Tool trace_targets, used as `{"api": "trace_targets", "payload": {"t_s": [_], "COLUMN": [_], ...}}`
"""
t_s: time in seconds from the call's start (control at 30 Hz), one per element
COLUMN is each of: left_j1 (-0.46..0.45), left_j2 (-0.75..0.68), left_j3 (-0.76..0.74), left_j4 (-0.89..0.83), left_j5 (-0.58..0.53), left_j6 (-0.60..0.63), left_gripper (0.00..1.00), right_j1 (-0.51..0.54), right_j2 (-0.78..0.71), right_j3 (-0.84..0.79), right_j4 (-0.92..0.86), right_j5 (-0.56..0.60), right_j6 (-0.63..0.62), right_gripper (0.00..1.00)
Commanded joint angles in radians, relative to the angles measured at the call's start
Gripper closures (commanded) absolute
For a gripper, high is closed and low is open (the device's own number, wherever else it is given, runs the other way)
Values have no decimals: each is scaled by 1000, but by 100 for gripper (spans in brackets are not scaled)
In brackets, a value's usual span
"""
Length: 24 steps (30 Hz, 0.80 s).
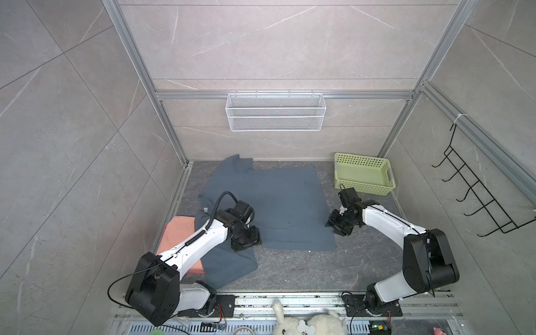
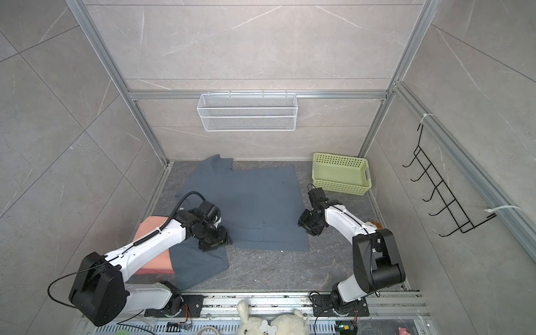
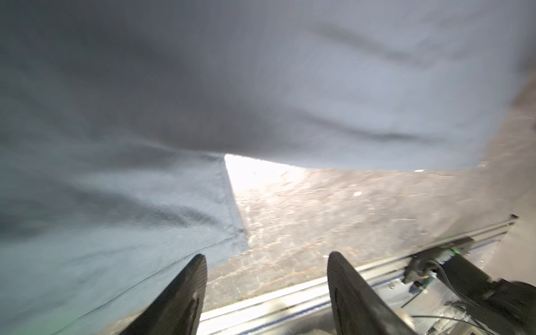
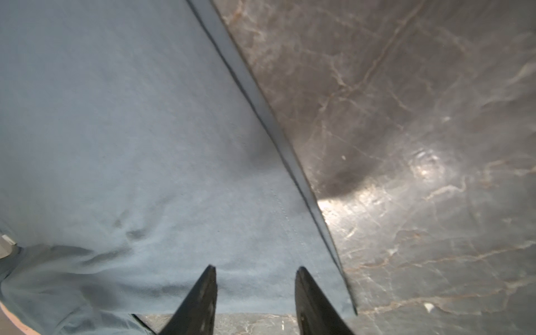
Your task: Fold and stack the t-shirts
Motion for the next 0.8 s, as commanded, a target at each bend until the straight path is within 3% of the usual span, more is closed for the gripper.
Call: {"api": "trace_targets", "payload": {"t_s": [0.0,0.1,0.2,0.43,0.6,0.77], "left_j1": [78,186,288,453,514,534], "left_j2": [16,70,151,422,627,758], "left_j3": [174,300,395,630,811,896], "left_j4": [-114,-93,-4,127,135,187], "left_j5": [-74,-86,-57,-2,45,77], "left_j6": [145,210,269,337,344,299], "left_gripper": [31,29,27,26,26,25], "right_j1": [6,5,12,66,97,102], "right_j2": [-2,-1,29,192,317,431], "right_j3": [70,125,181,390,488,525], "right_j4": [16,85,170,216,251,415], "right_j5": [34,46,63,147,193,182], "right_j6": [-3,3,29,32,55,96], "right_gripper": [53,50,41,38,38,38]}}
